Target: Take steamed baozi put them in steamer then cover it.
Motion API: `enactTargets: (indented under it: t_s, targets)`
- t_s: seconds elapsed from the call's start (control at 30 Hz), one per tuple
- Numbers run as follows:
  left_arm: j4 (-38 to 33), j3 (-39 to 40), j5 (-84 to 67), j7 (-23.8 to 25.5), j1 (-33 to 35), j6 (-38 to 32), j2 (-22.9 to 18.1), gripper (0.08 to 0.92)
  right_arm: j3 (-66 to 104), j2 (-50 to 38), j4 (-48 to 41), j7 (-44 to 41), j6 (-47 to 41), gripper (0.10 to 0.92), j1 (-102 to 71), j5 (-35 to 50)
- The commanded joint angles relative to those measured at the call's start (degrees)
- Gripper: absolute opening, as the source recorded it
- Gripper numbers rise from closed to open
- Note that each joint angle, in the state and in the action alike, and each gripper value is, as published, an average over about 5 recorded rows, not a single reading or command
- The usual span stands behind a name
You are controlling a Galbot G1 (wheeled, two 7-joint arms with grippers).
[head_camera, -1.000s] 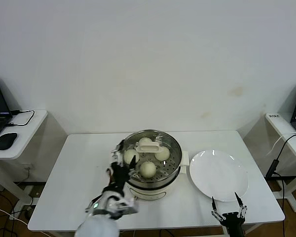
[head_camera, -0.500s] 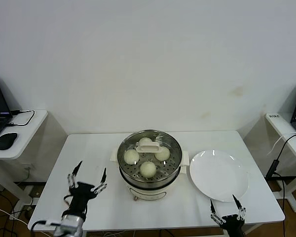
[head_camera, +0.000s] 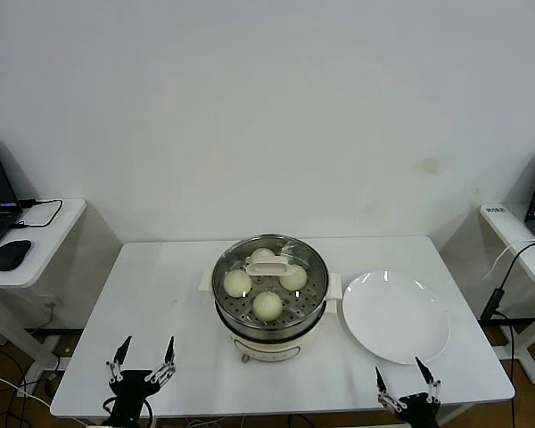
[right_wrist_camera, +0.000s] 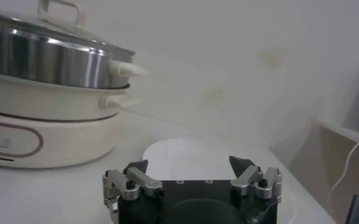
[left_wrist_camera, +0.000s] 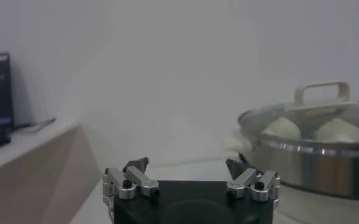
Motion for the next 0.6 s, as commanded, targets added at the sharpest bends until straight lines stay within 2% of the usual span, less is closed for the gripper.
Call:
enactTargets:
  t_s: [0.03,0.6]
  targets:
    - [3.4,-0.4,-3.6,0.3,2.5,-3.1,-0.9,0.823,-0.5,-0.7,1.6,-1.0,-1.1,0.823,-0.9,3.0]
    - [4.7,0.3,-2.0,0.2,2.1,-3.3,-1.6,0.823,-2.4,-1.2,4.4,-2.0,-5.1,0.823,-2.5,5.6]
